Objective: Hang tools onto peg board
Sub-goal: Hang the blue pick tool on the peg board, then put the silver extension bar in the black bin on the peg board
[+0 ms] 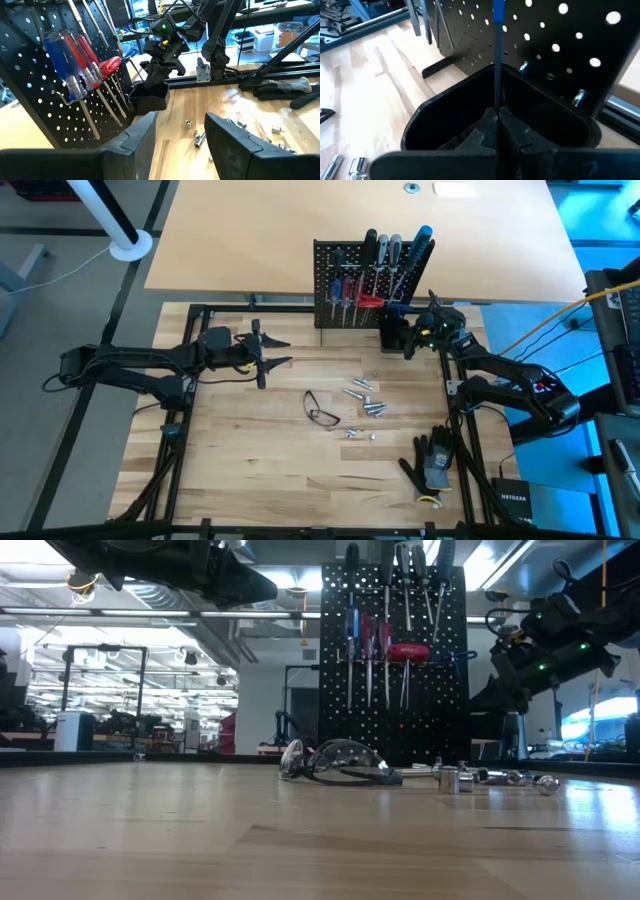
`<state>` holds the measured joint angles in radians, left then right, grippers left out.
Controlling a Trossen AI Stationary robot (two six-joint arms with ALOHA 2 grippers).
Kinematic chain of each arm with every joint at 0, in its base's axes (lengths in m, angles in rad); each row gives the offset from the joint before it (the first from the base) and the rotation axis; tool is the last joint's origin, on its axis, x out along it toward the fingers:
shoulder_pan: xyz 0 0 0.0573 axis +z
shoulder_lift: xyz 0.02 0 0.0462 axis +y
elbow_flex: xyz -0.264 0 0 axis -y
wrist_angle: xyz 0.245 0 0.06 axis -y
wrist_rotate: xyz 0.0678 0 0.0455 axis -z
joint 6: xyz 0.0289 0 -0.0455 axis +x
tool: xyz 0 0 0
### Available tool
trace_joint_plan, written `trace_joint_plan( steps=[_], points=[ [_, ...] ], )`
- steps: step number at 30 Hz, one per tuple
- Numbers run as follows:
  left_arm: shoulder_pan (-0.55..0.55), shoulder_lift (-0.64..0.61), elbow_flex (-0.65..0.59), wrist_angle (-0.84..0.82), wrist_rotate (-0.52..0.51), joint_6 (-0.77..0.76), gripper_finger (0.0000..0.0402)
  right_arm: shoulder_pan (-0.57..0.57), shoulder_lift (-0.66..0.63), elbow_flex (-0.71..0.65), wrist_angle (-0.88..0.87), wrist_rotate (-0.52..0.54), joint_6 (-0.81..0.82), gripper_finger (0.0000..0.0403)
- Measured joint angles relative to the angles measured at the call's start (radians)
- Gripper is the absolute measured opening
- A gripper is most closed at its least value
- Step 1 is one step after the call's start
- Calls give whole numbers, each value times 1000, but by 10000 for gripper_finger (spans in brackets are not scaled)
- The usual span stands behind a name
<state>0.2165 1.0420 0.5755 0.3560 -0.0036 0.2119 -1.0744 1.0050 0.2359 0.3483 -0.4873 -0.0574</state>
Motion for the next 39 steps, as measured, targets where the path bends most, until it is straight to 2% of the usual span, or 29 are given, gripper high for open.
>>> trace_joint_plan(
  steps=[10,18,30,35,39],
  points=[
    [0,0,0,0,0,-5,159,1,6,-1,18,82,-32,1],
    [0,0,0,-1,0,-14,159,1,86,-1,115,109,-48,6],
    [0,0,0,-6,0,-13,159,1,114,1,113,161,-21,58],
    [0,0,0,-6,0,-13,159,2,110,0,105,153,-20,109],
    [0,0,0,-7,0,-13,159,0,67,-2,84,91,3,148]
  ],
)
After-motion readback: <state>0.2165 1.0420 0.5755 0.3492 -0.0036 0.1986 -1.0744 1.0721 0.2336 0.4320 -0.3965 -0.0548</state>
